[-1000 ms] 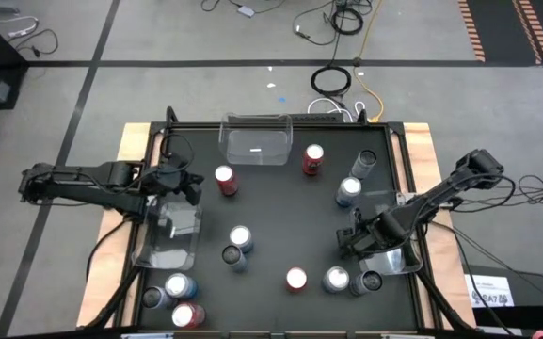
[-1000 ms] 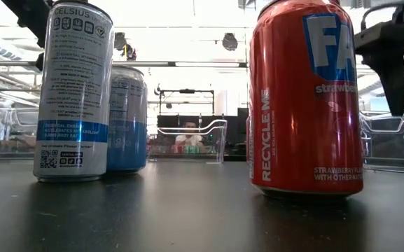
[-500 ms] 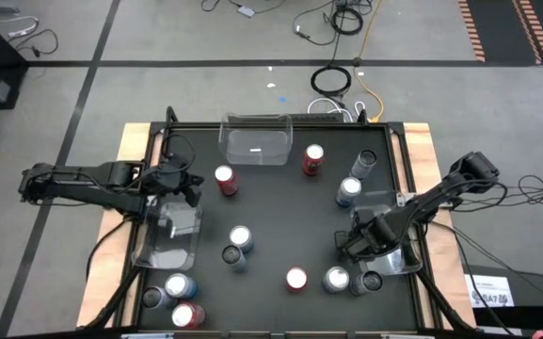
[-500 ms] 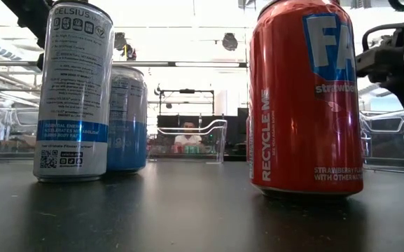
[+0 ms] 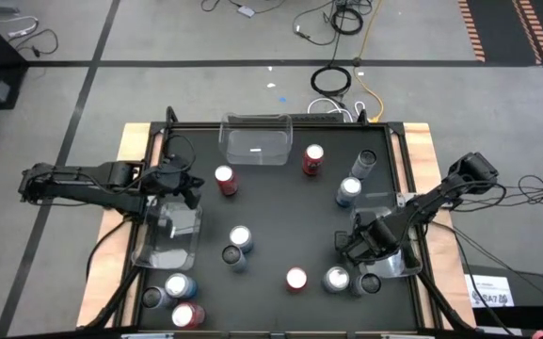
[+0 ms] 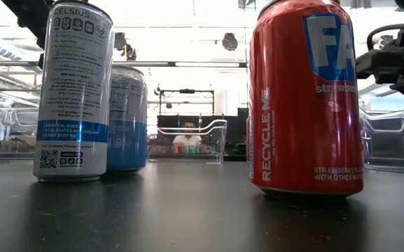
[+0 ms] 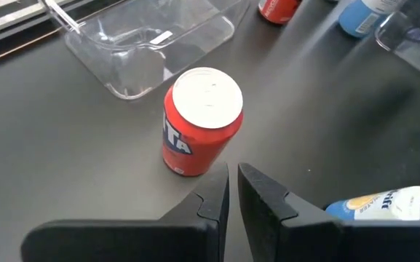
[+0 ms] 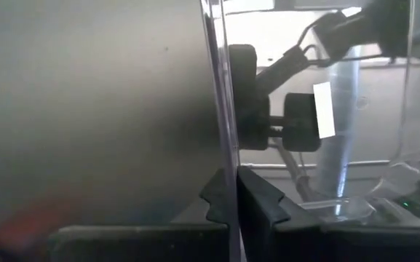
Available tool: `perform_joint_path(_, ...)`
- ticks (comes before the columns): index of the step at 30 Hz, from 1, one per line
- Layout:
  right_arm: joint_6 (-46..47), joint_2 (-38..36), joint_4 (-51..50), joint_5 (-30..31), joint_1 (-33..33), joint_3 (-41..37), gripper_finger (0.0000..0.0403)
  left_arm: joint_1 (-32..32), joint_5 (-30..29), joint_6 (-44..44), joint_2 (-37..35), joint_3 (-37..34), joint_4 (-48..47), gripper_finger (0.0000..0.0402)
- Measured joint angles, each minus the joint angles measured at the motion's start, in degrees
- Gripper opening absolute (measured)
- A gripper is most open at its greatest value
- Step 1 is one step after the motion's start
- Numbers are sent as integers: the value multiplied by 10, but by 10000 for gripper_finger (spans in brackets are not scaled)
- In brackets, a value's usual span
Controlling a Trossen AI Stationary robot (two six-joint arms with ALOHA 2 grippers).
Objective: Sort soda cans
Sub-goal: Adjust the right transparent bin to the middle right of the table
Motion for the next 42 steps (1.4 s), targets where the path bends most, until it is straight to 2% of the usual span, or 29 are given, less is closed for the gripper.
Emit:
perform_joint_path(15,12,1,-22,1,0,18,1,0,0,4,0,0,0,42)
perform_joint_path(19,8,1,-28,21,-8,18,0,0,0,16,0,0,0,42)
perform_joint_path(42,-149,0,1,32,-97,18,1,0,-2,15,0,0,1,42)
